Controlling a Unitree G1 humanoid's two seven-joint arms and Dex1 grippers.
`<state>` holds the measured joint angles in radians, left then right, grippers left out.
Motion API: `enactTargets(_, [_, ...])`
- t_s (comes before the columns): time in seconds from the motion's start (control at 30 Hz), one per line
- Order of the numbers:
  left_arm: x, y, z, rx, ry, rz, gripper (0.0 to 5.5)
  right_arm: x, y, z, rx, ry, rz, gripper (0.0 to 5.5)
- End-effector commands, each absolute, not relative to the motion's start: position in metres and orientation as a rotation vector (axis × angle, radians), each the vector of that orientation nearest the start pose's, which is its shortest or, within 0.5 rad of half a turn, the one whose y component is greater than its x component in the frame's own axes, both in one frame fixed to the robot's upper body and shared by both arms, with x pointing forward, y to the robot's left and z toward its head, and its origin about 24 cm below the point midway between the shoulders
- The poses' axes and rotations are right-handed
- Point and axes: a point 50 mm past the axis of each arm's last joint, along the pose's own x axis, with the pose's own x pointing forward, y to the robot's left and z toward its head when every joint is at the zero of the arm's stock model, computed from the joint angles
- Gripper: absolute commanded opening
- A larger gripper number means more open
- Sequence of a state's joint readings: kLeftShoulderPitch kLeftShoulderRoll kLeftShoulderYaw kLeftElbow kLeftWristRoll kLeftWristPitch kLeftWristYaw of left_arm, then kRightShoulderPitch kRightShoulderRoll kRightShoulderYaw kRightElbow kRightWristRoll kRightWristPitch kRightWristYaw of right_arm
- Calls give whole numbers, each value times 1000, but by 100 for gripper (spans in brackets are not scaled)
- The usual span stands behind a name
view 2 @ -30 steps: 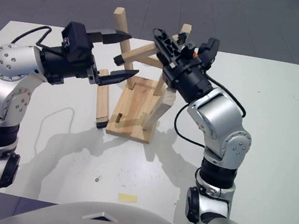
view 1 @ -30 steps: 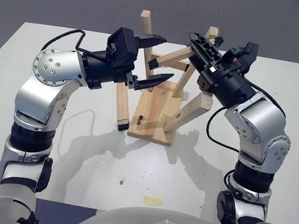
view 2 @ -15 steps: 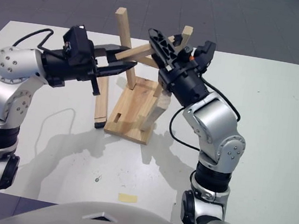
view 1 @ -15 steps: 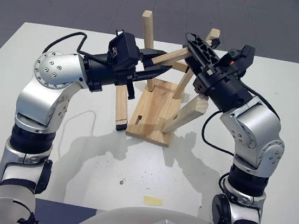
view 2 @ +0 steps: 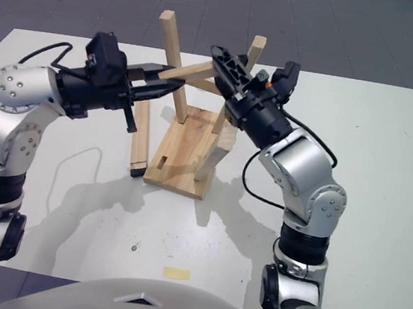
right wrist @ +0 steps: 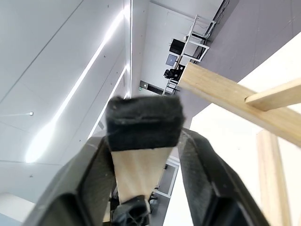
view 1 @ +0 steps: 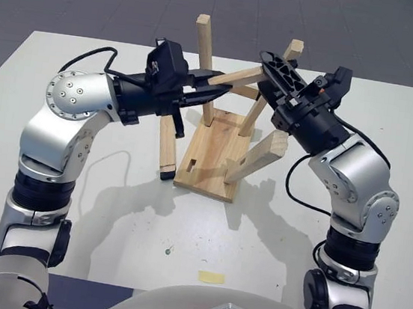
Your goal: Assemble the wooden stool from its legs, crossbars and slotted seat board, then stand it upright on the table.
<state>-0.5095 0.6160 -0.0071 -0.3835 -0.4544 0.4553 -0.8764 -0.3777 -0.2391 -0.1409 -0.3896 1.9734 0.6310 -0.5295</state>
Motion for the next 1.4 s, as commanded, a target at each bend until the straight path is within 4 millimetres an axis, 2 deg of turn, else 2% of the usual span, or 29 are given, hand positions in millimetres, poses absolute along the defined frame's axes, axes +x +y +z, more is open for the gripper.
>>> enactTargets(0.03, [264, 177, 240, 395, -220, -1051, 43, 258, -157, 219, 1131, 140, 709, 303])
enactTargets(0.1, [264, 190, 236, 362, -142, -1074, 43, 250, -179, 234, 1006, 31, 771, 335])
enactTargets(0.17, [259, 202, 230, 333, -45, -1119, 43, 235, -193, 242, 676, -19, 859, 362])
enactTargets(0.27, [247, 214, 220, 375, 102, -1218, 43, 220, -193, 237, 256, 84, 990, 407])
enactTargets(0.4, [238, 219, 209, 469, 235, -1332, 43, 210, -188, 233, -67, 153, 1143, 465])
enactTargets(0.57, [247, 212, 197, 538, 264, -1379, 43, 198, -188, 222, -153, 290, 1330, 534])
enactTargets(0.73, [255, 198, 192, 549, 225, -1409, 43, 195, -189, 223, -181, 317, 1434, 540])
enactTargets(0.83, [257, 190, 192, 538, 198, -1430, 43, 201, -185, 222, -190, 271, 1425, 540])
enactTargets(1.03, [246, 183, 191, 518, 202, -1485, 43, 210, -174, 214, -232, 193, 1348, 445])
enactTargets(1.4, [250, 176, 188, 514, 184, -1471, 43, 210, -170, 211, -202, 188, 1358, 258])
